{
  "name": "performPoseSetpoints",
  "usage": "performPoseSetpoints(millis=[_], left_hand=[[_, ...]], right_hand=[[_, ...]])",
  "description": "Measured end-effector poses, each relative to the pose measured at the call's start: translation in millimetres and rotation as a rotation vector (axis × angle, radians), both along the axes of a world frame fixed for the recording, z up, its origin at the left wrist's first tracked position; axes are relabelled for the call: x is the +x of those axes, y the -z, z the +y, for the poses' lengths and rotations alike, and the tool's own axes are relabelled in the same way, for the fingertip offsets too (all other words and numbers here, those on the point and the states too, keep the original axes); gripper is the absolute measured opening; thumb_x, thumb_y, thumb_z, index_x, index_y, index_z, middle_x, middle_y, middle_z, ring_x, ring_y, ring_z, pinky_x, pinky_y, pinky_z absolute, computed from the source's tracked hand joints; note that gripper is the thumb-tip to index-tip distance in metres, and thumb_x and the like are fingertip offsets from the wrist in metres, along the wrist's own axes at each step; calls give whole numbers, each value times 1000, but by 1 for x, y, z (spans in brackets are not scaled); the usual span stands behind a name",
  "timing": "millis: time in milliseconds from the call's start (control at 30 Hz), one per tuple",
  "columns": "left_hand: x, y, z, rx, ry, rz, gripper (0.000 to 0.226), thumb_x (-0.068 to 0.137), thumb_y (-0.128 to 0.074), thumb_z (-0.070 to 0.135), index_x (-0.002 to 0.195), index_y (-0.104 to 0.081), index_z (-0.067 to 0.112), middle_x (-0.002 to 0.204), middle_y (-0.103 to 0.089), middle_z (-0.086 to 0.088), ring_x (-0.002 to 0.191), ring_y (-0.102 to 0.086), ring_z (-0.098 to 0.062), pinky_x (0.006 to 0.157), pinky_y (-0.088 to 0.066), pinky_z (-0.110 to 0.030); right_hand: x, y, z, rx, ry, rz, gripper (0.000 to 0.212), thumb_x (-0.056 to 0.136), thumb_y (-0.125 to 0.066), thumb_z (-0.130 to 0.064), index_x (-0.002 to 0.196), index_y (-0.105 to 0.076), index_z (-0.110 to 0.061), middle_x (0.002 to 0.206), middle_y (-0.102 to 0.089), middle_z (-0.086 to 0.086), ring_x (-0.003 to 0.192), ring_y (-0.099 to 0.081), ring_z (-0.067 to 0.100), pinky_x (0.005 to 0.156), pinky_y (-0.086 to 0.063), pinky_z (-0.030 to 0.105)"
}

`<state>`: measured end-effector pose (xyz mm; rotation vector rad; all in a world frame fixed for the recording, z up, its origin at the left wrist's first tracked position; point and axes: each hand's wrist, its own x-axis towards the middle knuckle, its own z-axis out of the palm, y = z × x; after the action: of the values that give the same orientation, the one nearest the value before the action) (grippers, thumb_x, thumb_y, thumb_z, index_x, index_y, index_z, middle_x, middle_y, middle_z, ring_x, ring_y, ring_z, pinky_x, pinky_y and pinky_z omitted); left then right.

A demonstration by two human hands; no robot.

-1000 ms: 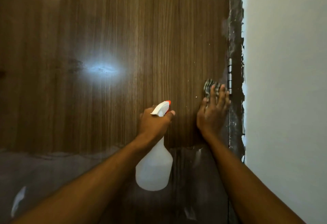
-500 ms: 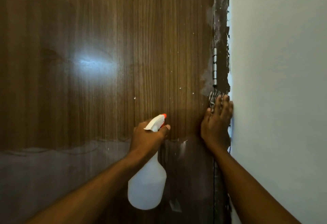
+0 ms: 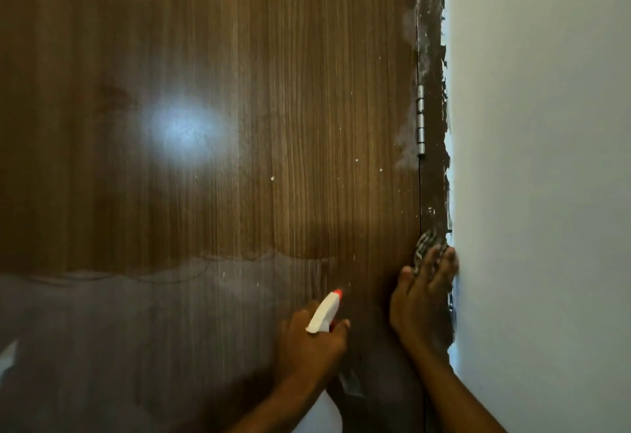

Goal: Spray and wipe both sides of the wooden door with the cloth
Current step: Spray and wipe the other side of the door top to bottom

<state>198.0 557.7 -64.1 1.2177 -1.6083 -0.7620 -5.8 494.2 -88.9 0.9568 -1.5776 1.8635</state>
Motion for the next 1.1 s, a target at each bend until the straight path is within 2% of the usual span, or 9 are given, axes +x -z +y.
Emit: performPoseSetpoints(millis=[67, 233, 467, 633, 733, 833, 933, 1000, 1100], left_hand=[[4, 2, -2, -9, 2, 12, 62, 80, -70, 39, 133, -44, 16, 129, -53, -5, 118, -51, -21, 100, -41, -31], [26, -7, -3, -5, 84, 132, 53, 82, -70, 28, 128, -50, 10, 124, -58, -10, 113, -55, -25, 90, -41, -26], [57, -36, 0, 19, 116, 185, 47, 87, -62, 10, 128, -45, -5, 130, -51, -19, 123, -46, -35, 97, -34, -28], [75, -48, 7, -34, 132, 141, 42, 86, -65, 21, 120, -52, 0, 114, -58, -14, 112, -54, -27, 84, -32, -18], [83, -49, 8, -61, 137, 171, 16, 88, -63, 17, 79, -50, 19, 78, -48, 4, 86, -57, -18, 70, -31, -15], [95, -48, 6, -74, 129, 170, 39, 86, -64, 15, 66, -33, 27, 70, -39, 10, 64, -39, 0, 54, -27, -9], [100, -45, -8, -53, 119, 187, 16, 85, -66, 15, 97, -58, 10, 98, -61, -8, 91, -58, -18, 77, -37, -12], [103, -46, -9, -68, 119, 175, 43, 85, -65, 21, 121, -52, 0, 121, -57, -16, 113, -54, -26, 91, -36, -22], [103, -55, -12, -65, 157, 197, 35, 88, -63, 23, 119, -53, 13, 115, -60, -5, 112, -54, -19, 91, -39, -20]], right_hand=[[31, -17, -7, -51, -83, 64, 65, 99, -39, -32, 158, -15, -19, 166, -12, 14, 153, -9, 31, 123, -15, 48], [41, 56, -9, 199, -21, 866, 58, 103, -37, -39, 158, -24, -24, 166, -19, 10, 153, -15, 33, 124, -10, 50], [46, -44, -5, 127, 27, 5, 57, 104, -40, -32, 156, -26, -16, 166, -12, 14, 153, -9, 38, 121, -16, 56], [93, -45, -18, 169, -7, 592, 70, 97, -41, -40, 159, -12, -29, 168, -4, 7, 155, 2, 28, 125, 0, 44], [76, 19, -14, 268, 16, 869, 62, 101, -39, -42, 158, -25, -23, 167, -13, 8, 154, -13, 33, 123, -11, 48], [46, 33, -1, 283, 94, 723, 54, 103, -32, -37, 150, -39, -13, 167, -16, 9, 151, -20, 35, 122, -19, 49], [45, -25, 4, 306, 140, 405, 58, 100, -35, -33, 152, -38, -8, 163, -24, 14, 148, -24, 39, 117, -28, 54], [53, -92, 9, 294, 166, 402, 59, 98, -50, -25, 154, -36, -11, 159, -29, 14, 140, -28, 41, 108, -39, 54], [53, -204, 15, 300, 214, 419, 63, 97, -54, -18, 155, -32, -17, 160, -24, 11, 139, -26, 40, 108, -40, 53]])
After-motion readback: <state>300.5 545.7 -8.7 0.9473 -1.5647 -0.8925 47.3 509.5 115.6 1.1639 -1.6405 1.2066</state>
